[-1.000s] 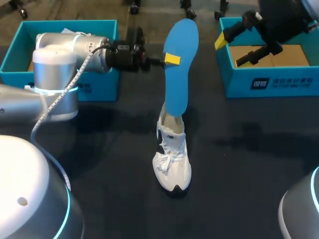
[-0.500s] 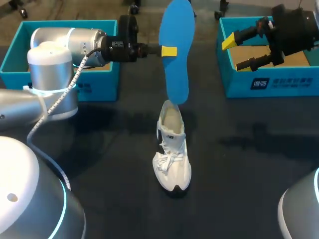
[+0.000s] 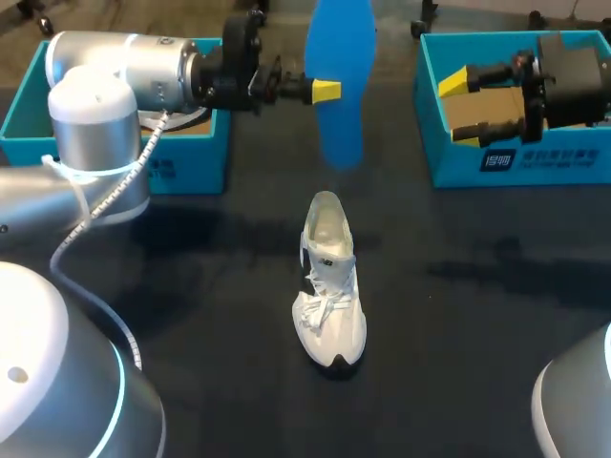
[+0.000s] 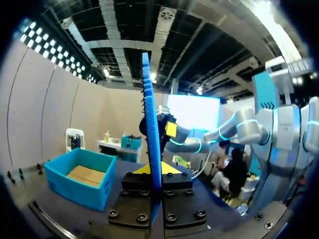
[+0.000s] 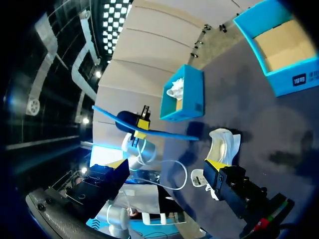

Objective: Take the shoe out of the shoebox, open the shoe tongue, remove and reinsert the insole, then place the shoe into the shoebox

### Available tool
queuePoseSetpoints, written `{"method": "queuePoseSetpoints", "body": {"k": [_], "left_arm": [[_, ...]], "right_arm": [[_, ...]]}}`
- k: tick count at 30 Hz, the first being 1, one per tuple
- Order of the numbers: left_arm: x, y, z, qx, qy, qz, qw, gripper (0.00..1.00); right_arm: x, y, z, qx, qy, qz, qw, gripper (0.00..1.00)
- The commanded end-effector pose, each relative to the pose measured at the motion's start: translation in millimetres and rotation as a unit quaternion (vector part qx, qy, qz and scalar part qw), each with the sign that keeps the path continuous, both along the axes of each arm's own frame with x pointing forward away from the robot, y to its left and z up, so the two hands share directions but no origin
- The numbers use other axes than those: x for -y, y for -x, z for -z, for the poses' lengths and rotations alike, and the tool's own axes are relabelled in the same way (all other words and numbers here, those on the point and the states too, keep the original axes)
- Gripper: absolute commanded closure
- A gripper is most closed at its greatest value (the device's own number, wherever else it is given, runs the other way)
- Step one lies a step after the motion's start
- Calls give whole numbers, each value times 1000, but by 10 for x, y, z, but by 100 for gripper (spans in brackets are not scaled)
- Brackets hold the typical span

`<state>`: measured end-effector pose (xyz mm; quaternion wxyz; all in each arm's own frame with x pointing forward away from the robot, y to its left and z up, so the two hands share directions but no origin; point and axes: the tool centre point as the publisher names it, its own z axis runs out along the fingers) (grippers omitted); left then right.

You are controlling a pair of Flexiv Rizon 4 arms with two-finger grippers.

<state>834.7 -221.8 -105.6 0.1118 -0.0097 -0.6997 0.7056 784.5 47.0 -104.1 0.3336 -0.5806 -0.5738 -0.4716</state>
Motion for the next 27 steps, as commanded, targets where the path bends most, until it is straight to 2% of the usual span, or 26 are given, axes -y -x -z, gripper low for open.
{"method": "queuePoseSetpoints", "body": {"k": [1,4,5,9,10,16,21,25,26,27], "left_arm": [[-1,104,18,130,-6,-52,990,100],[12,113,68,222,-16,-69,972,100],[19,115,88,219,-11,-61,974,100],[54,71,135,299,-7,-77,951,100],[71,52,162,296,-23,-73,952,100],[71,52,162,296,-23,-73,952,100],[71,52,162,296,-23,-73,952,100],[71,52,162,296,-23,-73,952,100],[77,53,226,349,5,-71,934,100],[62,35,270,358,8,-73,931,100]], "right_arm": [[-30,-18,35,1,-9,0,1000,0],[-40,-26,43,-3,-10,2,1000,0],[-41,-26,46,-4,-11,3,1000,0],[-47,-24,53,-6,-12,5,1000,0],[-48,-22,55,-7,-13,6,1000,0],[-56,23,90,-14,-13,14,1000,0],[-54,33,115,-35,-23,6,999,0],[-49,22,105,-28,-33,3,999,0],[-54,17,97,-21,-43,2,999,0],[-57,13,86,-18,-46,-1,999,0]]}}
